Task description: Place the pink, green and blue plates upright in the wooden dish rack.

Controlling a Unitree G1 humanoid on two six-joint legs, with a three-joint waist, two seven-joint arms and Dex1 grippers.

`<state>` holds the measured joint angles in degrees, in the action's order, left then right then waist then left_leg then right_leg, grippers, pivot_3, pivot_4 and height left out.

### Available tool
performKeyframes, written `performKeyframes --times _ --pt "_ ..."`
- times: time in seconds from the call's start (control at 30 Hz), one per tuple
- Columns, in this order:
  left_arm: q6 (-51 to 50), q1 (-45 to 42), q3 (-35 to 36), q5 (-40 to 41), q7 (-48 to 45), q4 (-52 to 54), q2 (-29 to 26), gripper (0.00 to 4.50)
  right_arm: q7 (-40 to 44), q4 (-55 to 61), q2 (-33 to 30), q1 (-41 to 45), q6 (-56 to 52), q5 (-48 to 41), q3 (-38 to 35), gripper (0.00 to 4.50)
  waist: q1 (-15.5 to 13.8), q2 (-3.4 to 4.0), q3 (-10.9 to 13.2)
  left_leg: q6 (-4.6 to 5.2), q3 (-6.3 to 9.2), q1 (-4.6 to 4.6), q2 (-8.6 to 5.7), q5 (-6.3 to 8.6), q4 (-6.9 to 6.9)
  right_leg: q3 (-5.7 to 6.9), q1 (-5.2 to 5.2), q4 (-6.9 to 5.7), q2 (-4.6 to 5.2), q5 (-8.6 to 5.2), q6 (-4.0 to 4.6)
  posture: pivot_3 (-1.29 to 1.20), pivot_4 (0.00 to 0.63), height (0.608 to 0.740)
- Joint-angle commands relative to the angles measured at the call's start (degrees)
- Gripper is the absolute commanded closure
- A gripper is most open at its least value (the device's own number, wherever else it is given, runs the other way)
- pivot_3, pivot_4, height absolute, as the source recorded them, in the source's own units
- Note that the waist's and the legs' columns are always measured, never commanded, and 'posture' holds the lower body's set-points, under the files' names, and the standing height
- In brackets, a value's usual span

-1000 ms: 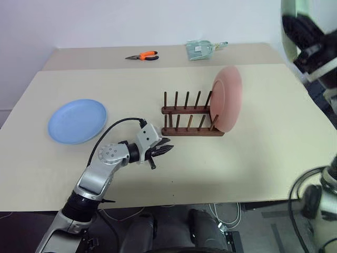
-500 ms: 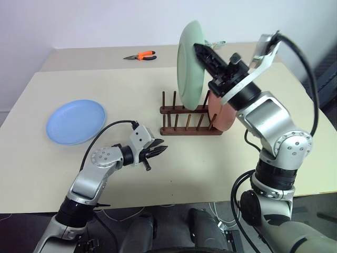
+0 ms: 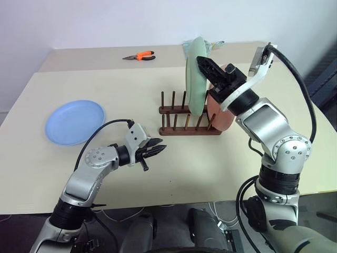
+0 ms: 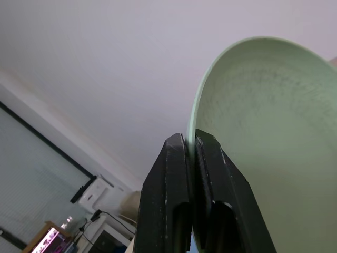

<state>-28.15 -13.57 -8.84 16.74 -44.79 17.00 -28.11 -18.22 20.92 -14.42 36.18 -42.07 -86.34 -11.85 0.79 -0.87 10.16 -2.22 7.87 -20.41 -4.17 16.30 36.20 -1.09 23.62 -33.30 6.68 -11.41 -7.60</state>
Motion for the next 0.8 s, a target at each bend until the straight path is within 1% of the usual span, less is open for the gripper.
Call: performKeyframes --times 0.03,0.1,0.13,0.2,0.27,0.33,0.43,0.53,0.57,0.63,0.67,0.7,0.73,0.8 --pt "0.5 0.2 0.2 0.3 0.2 2.2 -0.3 3.43 0.4 0.2 -0.7 0.4 1.0 -0.8 -0.8 4.47 0.0 0.00 0.0 0.00 0.00 0.00 0.00 0.00 0.00 0.00 0.00 0.00 0.00 0.00 0.00 0.00 0.150 0.740" --pt "0.5 0.1 0.1 0.1 0.3 2.3 -0.3 3.43 0.7 -0.2 -1.0 0.1 0.5 -1.7 -0.7 4.47 0.0 0.00 0.0 0.00 0.00 0.00 0.00 0.00 0.00 0.00 0.00 0.00 0.00 0.00 0.00 0.00 0.150 0.740" --pt "0.5 0.1 0.0 0.1 0.4 2.3 -0.3 3.43 0.8 -0.4 -1.1 0.1 0.4 -1.7 -0.6 4.18 0.0 0.00 0.0 0.00 0.00 0.00 0.00 0.00 0.00 0.00 0.00 0.00 0.00 0.00 0.00 0.00 0.150 0.740" --pt "0.4 0.1 0.0 0.1 0.5 2.3 -0.2 3.43 0.6 -0.8 -1.3 0.2 0.4 -1.1 -0.4 3.50 0.0 0.00 0.0 0.00 0.00 -0.01 0.00 0.00 0.00 0.00 0.00 0.01 0.00 0.00 0.00 0.00 0.150 0.740" --pt "0.5 0.2 0.1 0.1 0.6 2.3 -0.3 3.43 0.9 -1.0 -2.2 0.5 0.4 0.8 -0.2 2.56 0.0 0.00 0.0 0.00 0.00 -0.01 0.00 0.00 0.00 0.00 0.00 0.02 0.00 0.00 0.01 0.00 0.150 0.740" --pt "0.4 0.3 0.4 0.1 0.9 2.2 -0.5 3.43 3.0 -0.6 -4.3 1.1 0.2 4.6 0.4 1.60 -0.1 0.00 0.0 0.00 0.00 -0.01 0.00 0.00 0.01 0.00 -0.01 0.02 0.00 -0.01 0.02 0.00 0.150 0.740" --pt "0.2 0.3 2.3 0.9 1.4 1.4 -0.8 3.43 10.0 0.6 -10.7 2.7 0.5 14.1 2.6 1.60 -0.1 0.01 0.0 0.00 -0.03 -0.04 -0.01 0.00 0.02 0.00 -0.01 0.06 0.01 -0.03 0.04 0.00 0.150 0.740" --pt "-0.7 -1.2 8.6 3.8 4.5 -1.0 0.3 2.57 17.3 0.4 -17.5 4.6 2.6 24.3 4.4 1.53 -0.1 0.01 0.0 0.00 -0.06 -0.04 -0.01 0.00 0.02 0.01 -0.01 0.09 0.01 -0.06 0.05 0.00 0.150 0.740" --pt "-0.7 -1.7 10.6 4.3 5.6 -1.9 0.5 2.02 18.8 -0.2 -19.0 5.3 3.0 26.5 4.4 1.53 -0.1 -0.02 0.0 0.00 -0.06 -0.04 -0.01 0.00 0.01 0.02 -0.01 0.09 0.01 -0.08 0.02 0.00 0.150 0.740" --pt "0.7 -3.3 15.1 3.8 9.8 -4.8 1.1 1.06 23.4 -0.9 -23.9 6.4 6.1 35.6 6.5 0.96 -0.1 0.00 0.0 0.00 -0.04 -0.02 0.01 0.00 0.01 0.05 -0.02 0.09 0.00 -0.14 -0.21 0.00 0.150 0.740" --pt "1.1 -4.4 17.2 3.2 12.4 -6.4 1.3 0.45 25.6 -1.3 -25.5 6.8 7.7 39.2 7.4 0.61 -0.1 -0.03 0.0 0.00 -0.05 -0.03 0.00 0.00 0.01 0.05 -0.02 0.09 0.01 -0.14 -0.22 0.00 0.150 0.740" --pt "1.3 -5.5 19.0 2.1 15.4 -8.3 1.4 0.00 27.6 -1.6 -26.5 7.2 9.1 41.8 7.9 0.15 -0.1 -0.04 0.0 0.00 -0.05 -0.03 0.00 0.00 0.01 0.06 -0.02 0.10 0.01 -0.14 -0.24 0.00 0.150 0.740" --pt "1.0 -7.9 22.4 -0.7 22.5 -12.2 1.1 0.00 30.7 -1.1 -27.5 7.7 10.6 43.6 8.6 0.07 -0.1 -0.04 0.0 0.00 -0.05 -0.02 0.00 0.00 0.01 0.06 -0.02 0.11 0.01 -0.14 -0.25 0.00 0.150 0.740" --pt "-0.7 -11.6 27.4 -5.4 34.8 -18.0 0.3 0.00 36.0 0.5 -28.2 8.2 11.8 45.0 9.6 0.07 0.1 -0.10 0.1 0.00 -0.05 0.00 0.00 0.00 0.00 0.06 -0.03 0.11 0.00 -0.13 -0.28 0.00 0.150 0.740"
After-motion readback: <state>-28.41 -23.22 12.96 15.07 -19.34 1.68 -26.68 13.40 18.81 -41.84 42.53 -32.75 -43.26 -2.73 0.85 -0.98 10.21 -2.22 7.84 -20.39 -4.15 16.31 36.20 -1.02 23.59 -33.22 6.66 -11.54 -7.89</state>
